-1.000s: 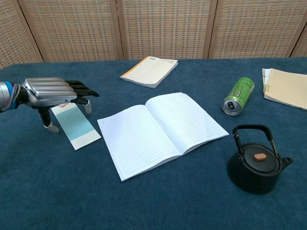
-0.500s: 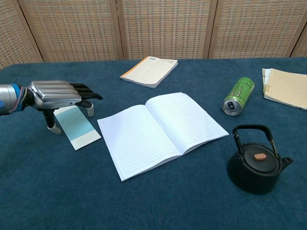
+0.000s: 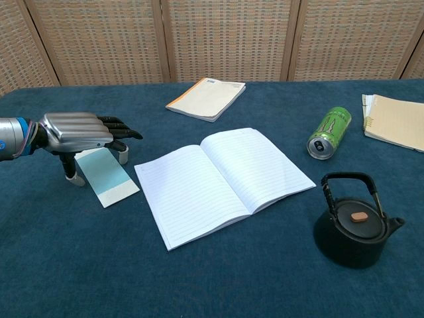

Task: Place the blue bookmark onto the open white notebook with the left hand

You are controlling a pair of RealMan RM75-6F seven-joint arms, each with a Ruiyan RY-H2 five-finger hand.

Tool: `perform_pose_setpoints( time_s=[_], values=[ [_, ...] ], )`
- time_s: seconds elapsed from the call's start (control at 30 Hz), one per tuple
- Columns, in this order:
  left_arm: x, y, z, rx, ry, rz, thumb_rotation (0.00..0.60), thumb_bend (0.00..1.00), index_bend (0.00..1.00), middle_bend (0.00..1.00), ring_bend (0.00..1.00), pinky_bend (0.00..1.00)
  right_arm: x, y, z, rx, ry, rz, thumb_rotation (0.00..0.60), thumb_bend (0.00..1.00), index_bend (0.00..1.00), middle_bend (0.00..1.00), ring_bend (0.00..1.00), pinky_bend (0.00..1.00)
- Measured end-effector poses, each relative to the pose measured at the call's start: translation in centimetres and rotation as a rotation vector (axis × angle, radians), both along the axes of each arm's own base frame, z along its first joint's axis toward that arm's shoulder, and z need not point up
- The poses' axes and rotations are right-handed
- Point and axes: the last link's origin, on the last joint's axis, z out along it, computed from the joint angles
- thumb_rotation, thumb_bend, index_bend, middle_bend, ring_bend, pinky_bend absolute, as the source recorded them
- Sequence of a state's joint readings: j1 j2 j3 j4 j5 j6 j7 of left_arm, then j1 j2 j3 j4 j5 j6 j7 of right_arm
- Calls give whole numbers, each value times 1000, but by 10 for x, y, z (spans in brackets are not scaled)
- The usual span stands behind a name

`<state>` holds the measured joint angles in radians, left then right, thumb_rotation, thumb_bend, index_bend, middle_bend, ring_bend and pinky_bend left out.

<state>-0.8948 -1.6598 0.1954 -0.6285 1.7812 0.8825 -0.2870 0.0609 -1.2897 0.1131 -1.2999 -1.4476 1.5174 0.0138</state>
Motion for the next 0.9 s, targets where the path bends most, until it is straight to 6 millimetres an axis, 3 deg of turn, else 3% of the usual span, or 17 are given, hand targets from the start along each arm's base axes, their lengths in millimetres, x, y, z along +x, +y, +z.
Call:
perform_pose_setpoints(
  time_s=[0.47, 0.9],
  values=[
    [2, -3, 2, 0, -17, -10, 600, 234, 642, 0, 0, 0, 2, 1, 0, 0, 0, 6, 600, 103, 39, 0, 0, 0],
    [9, -5, 8, 4, -35, -57, 600, 242, 638, 0, 0, 0, 2, 1, 0, 1, -3, 8, 600, 103, 39, 0, 0, 0]
  ],
)
